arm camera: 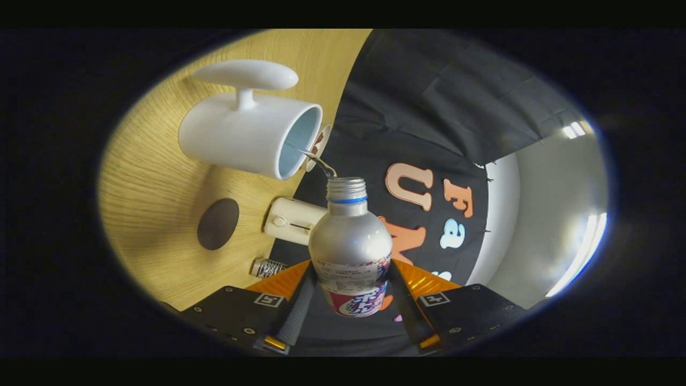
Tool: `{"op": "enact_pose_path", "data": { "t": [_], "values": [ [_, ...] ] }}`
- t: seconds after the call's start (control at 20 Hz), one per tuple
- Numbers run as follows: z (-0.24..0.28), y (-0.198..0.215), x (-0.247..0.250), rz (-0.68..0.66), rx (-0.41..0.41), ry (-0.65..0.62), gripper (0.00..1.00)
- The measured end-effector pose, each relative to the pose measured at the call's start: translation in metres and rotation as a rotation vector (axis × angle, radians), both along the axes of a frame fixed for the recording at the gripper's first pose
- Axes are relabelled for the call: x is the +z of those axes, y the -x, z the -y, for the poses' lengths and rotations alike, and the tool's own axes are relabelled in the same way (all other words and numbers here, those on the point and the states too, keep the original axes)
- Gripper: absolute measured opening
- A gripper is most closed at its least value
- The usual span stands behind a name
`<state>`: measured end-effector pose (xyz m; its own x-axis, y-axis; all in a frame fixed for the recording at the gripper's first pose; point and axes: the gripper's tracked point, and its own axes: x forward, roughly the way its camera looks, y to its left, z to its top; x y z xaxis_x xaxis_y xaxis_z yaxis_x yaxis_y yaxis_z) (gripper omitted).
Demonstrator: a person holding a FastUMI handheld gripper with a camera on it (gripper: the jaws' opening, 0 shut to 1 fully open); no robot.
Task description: Take the bottle from table, then pour the juice into the cup, finally place the bottle on the coaster
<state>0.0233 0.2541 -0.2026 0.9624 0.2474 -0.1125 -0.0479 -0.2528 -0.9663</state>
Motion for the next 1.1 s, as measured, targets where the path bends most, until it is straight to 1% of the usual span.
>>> {"op": "enact_pose_path", "data": {
  "t": [0.65, 1.1],
  "values": [
    [-0.005, 0.001, 0.004, 0.013, 0.016, 0.049, 0.76],
    [-0.013, -0.002, 0.014, 0.031, 0.052, 0.079, 0.76]
  ]
}}
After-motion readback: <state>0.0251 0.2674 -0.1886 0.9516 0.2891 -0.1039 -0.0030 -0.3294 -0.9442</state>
